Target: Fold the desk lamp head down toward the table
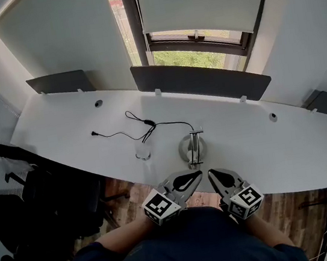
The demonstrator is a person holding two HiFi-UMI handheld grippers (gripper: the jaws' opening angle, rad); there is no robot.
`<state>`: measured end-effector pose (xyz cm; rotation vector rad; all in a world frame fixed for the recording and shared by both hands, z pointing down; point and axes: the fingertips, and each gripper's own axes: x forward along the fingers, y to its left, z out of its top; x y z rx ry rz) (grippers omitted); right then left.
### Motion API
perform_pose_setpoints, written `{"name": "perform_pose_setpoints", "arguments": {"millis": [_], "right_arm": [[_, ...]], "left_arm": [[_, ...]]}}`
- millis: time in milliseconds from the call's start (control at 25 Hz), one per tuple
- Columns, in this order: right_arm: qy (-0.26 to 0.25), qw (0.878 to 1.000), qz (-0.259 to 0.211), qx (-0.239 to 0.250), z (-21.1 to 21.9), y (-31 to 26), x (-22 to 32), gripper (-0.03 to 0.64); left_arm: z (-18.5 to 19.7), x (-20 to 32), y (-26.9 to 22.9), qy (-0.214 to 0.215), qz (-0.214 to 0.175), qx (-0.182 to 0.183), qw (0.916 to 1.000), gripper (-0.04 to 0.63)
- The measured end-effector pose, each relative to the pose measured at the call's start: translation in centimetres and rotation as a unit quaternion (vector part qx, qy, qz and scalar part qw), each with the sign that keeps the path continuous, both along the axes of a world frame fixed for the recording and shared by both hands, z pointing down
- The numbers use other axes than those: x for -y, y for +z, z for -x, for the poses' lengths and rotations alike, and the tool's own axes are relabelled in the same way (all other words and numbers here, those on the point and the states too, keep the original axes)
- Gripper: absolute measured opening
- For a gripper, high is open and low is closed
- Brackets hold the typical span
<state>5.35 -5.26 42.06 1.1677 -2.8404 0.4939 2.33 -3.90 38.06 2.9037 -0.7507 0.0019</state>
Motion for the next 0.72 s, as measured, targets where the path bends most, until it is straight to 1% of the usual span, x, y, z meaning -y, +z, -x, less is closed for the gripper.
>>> {"name": "perform_pose_setpoints", "arguments": {"millis": [280,560,720], "right_arm": [[-0.001,1.0,-0.001,0.0,0.1,-0.2,-0.5,0.009],[-0.002,1.0,0.0,0.0,0.1,0.2,-1.1,0.009],[0.0,1.0,-0.002,-0.001,0.2,0.3,-1.2,0.009]], "left_arm": [[0.0,-0.6,0.1,0.001,-0.003,0.001,1.0,0.006],[0.1,-0.9,0.1,0.001,0.007,-0.004,1.0,0.006],[0.2,-1.0,0.3,0.003,0.003,-0.002,1.0,0.006]]}}
